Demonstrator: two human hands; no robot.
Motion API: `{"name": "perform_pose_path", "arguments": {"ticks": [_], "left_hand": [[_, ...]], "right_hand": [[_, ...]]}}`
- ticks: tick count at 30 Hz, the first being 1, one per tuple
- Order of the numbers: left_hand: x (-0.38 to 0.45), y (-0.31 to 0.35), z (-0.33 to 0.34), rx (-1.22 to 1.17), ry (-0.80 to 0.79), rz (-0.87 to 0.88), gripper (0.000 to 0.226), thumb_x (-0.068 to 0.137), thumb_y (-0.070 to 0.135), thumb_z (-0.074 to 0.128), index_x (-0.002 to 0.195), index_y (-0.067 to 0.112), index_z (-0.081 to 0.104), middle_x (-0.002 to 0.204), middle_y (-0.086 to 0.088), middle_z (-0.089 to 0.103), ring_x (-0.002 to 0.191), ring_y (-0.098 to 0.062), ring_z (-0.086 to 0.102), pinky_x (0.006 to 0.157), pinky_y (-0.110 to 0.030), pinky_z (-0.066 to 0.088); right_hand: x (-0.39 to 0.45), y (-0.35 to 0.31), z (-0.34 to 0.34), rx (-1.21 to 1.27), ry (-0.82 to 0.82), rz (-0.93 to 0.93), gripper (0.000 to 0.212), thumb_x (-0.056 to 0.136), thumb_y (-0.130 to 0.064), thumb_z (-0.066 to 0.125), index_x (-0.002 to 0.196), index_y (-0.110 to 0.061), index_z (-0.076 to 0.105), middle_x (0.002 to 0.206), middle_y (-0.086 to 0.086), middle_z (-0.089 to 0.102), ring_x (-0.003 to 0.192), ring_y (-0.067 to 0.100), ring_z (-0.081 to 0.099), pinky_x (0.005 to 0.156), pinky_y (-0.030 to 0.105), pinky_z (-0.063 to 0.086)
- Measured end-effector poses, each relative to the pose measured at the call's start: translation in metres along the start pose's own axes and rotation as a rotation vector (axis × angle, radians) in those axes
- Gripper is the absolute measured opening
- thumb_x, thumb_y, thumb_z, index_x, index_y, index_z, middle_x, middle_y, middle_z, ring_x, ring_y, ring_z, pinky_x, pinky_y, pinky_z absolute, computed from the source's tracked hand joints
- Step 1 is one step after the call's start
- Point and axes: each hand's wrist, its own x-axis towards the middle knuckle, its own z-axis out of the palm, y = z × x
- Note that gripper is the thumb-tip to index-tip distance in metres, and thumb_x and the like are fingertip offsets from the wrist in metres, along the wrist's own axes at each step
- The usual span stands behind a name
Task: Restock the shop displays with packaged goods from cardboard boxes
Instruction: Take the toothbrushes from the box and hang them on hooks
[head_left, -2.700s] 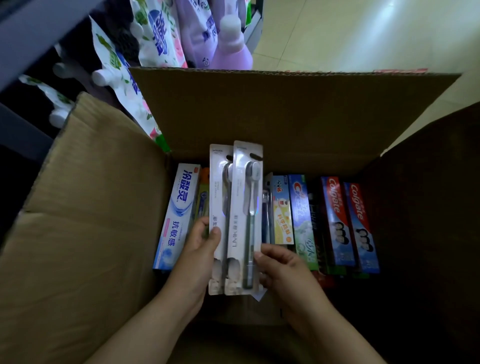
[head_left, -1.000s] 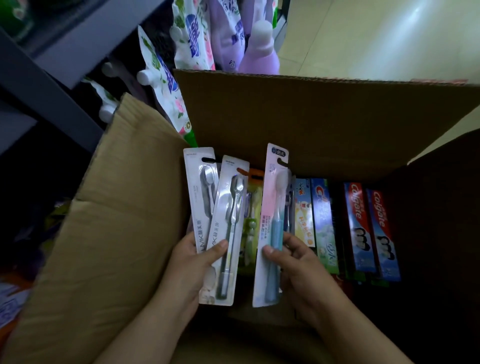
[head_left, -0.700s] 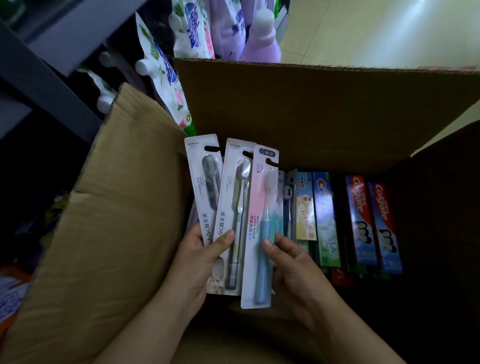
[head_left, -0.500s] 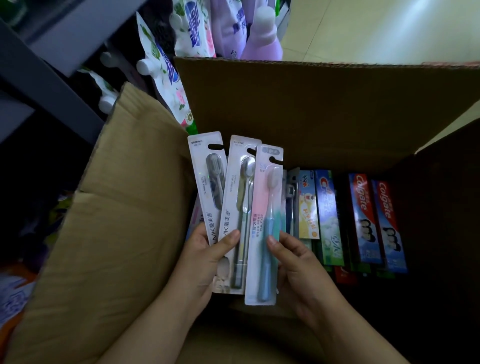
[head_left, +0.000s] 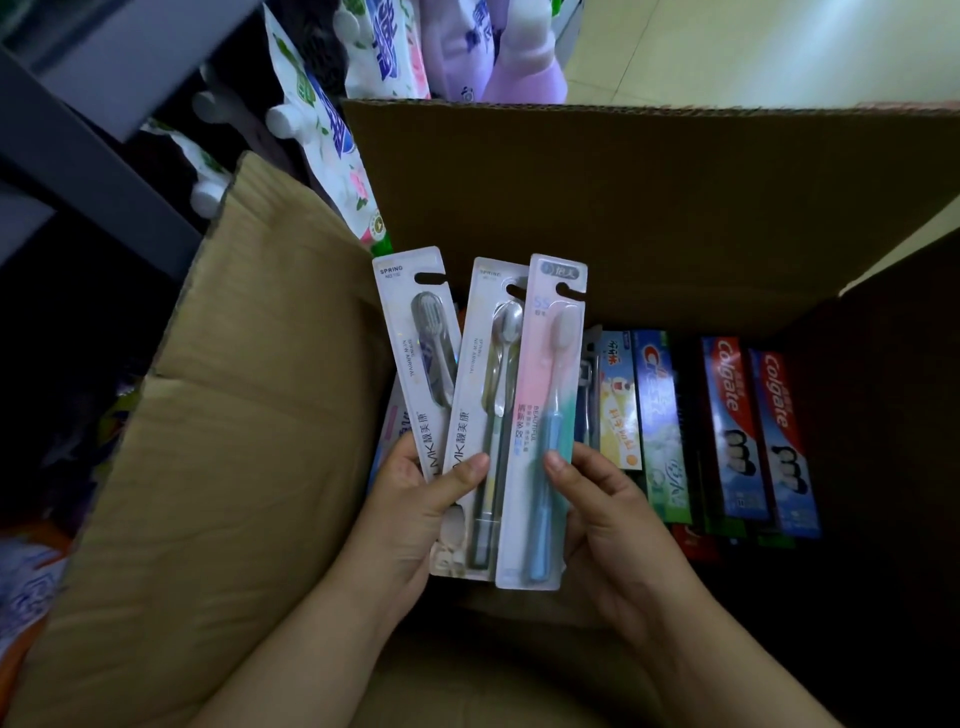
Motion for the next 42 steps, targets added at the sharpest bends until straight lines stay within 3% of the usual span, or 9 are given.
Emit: {"name": "perform_pose_path", "arguments": {"ticks": [5,10,14,17,21,28,33,39,42], "left_hand": [[0.001,0.0,-0.001,0.04,0.014,-0.006,0.037,0.076,-0.004,0.06,0.108,0.016,0.062,0.102,-0.006,0.074,0.093,-0.02,0.071,0.079,-0.035,0.059],[0.01,0.009,-0.013,0.27,0.224,0.102,0.031,0.086,-0.007,0.058,0.095,0.023,0.06,0.086,0.008,0.074,0.081,-0.009,0.07,0.067,-0.023,0.055],[0.012,0.015,-0.021,0.31,0.271,0.057,0.029,0.087,-0.003,0.06,0.094,0.026,0.062,0.087,0.007,0.075,0.084,-0.013,0.07,0.078,-0.037,0.054],[0.011,0.015,-0.021,0.324,0.249,0.014,0.028,0.086,-0.001,0.061,0.098,0.025,0.063,0.091,0.005,0.075,0.086,-0.018,0.071,0.077,-0.039,0.056],[0.012,0.013,-0.02,0.316,0.252,-0.016,0.027,0.087,0.0,0.059,0.099,0.024,0.064,0.091,0.004,0.075,0.085,-0.017,0.072,0.075,-0.035,0.056],[0.01,0.006,-0.012,0.332,0.156,-0.117,0.028,0.087,0.003,0.059,0.107,0.023,0.064,0.094,0.0,0.075,0.08,-0.017,0.072,0.075,-0.037,0.055],[0.003,-0.004,-0.004,0.412,0.016,-0.195,0.022,0.089,0.006,0.059,0.107,0.018,0.065,0.097,0.0,0.075,0.085,-0.013,0.072,0.071,-0.025,0.058],[0.003,-0.006,-0.011,0.501,0.184,-0.128,0.029,0.091,0.017,0.061,0.119,0.025,0.061,0.11,0.004,0.071,0.103,-0.02,0.066,0.098,-0.048,0.048],[-0.003,-0.012,-0.009,0.448,0.219,-0.152,0.024,0.092,0.013,0.059,0.114,0.021,0.061,0.105,0.001,0.072,0.097,-0.019,0.068,0.089,-0.039,0.053]], "right_hand": [[0.003,-0.001,-0.006,-0.028,0.013,-0.01,0.039,0.076,-0.015,0.063,0.115,-0.006,0.064,0.11,0.015,0.07,0.092,0.026,0.07,0.068,0.038,0.06],[0.007,-0.012,-0.037,-0.292,0.246,-0.068,0.032,0.078,-0.025,0.065,0.108,-0.014,0.068,0.11,0.011,0.069,0.102,0.029,0.063,0.09,0.052,0.052],[0.009,-0.018,-0.06,-0.539,0.433,-0.118,0.014,0.091,-0.026,0.061,0.104,-0.023,0.065,0.099,-0.001,0.065,0.089,0.015,0.06,0.073,0.036,0.05],[0.013,-0.016,-0.071,-0.602,0.535,-0.129,0.044,0.09,-0.031,0.062,0.132,-0.022,0.052,0.119,0.003,0.061,0.102,0.021,0.059,0.084,0.042,0.052],[0.016,-0.017,-0.075,-0.672,0.553,-0.196,0.054,0.093,-0.021,0.059,0.143,-0.027,0.039,0.133,0.005,0.054,0.094,0.012,0.055,0.063,0.023,0.045],[0.029,-0.01,-0.079,-0.923,0.586,-0.338,0.063,0.091,-0.016,0.061,0.145,-0.033,0.033,0.133,-0.01,0.044,0.119,0.013,0.048,0.086,0.032,0.052],[0.029,-0.008,-0.09,-1.175,0.733,-0.436,0.053,0.086,-0.017,0.067,0.135,-0.023,0.048,0.14,-0.003,0.034,0.134,0.015,0.03,0.107,0.028,0.03],[0.019,0.006,-0.066,-1.279,0.515,-0.372,0.004,0.093,-0.028,0.058,0.093,-0.024,0.061,0.089,-0.008,0.063,0.08,0.007,0.061,0.077,0.033,0.056],[0.019,0.02,-0.056,-1.527,0.445,-0.145,0.03,0.093,-0.048,0.051,0.088,-0.02,0.062,0.081,-0.004,0.065,0.077,0.014,0.062,0.066,0.028,0.048]]}}
